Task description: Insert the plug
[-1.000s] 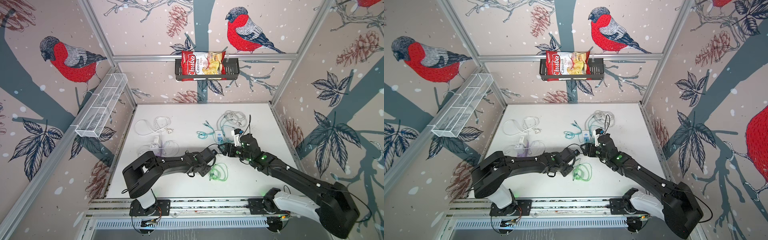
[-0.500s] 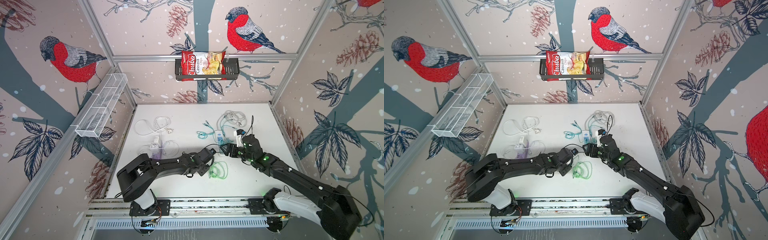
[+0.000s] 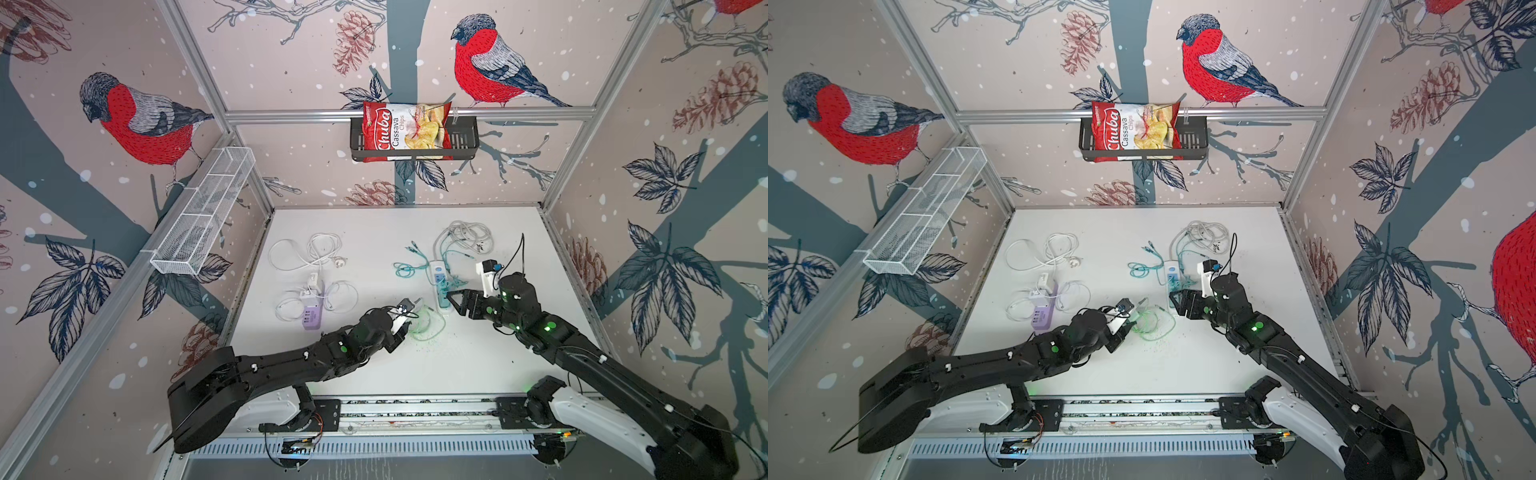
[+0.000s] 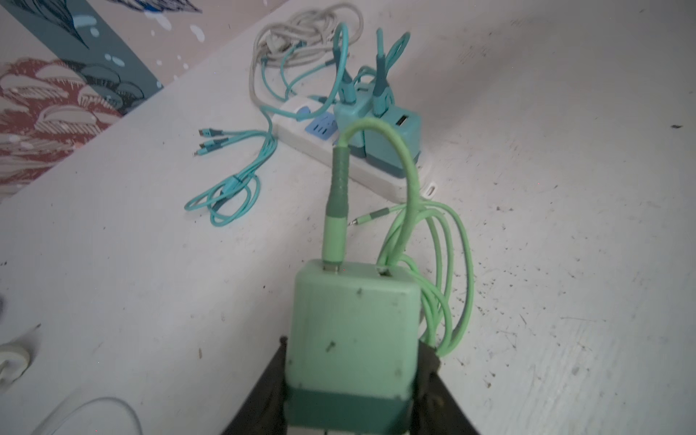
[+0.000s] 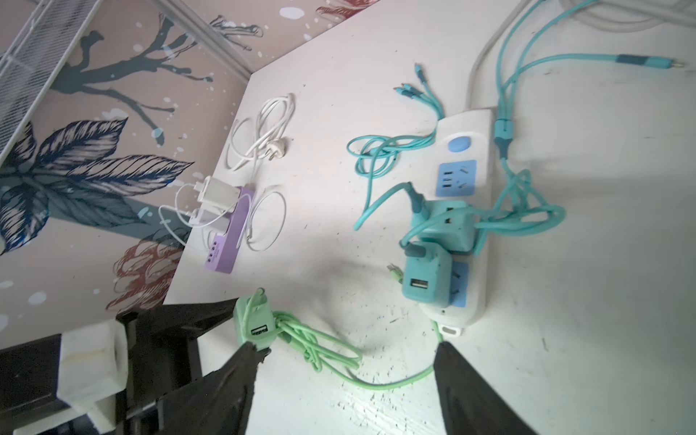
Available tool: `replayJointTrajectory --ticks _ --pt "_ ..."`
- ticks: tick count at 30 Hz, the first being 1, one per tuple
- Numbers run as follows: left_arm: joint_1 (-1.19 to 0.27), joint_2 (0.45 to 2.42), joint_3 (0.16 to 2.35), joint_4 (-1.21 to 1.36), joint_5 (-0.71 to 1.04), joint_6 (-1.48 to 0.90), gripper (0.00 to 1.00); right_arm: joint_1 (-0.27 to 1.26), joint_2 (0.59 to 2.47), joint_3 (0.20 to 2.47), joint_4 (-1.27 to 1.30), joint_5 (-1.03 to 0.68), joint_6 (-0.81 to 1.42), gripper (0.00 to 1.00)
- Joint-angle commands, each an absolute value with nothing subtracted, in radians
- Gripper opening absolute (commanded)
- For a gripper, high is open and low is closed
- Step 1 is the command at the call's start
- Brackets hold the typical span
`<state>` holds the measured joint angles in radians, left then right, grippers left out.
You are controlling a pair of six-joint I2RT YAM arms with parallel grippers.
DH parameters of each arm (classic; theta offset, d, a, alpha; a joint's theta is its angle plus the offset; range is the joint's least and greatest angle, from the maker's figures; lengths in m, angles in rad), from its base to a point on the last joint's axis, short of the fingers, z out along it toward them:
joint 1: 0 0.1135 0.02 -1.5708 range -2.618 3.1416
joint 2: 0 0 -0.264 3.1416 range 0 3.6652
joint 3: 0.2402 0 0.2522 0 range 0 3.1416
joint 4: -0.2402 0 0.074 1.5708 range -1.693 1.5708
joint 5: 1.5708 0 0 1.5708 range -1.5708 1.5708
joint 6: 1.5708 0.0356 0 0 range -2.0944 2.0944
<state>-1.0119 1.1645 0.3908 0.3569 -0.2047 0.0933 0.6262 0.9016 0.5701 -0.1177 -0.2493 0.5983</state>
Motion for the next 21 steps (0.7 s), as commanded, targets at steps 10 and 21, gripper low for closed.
replayJointTrajectory --ticks 10,21 --pt "-1.013 1.236 0.255 0.918 -0.086 0.239 0.18 0.705 1.066 0.635 -0.007 -0.534 0.51 0.74" --pt "-1.013 1.215 0.23 0.953 -0.071 0.261 0.18 0.777 1.143 0.661 0.038 -0.53 0.491 0.74"
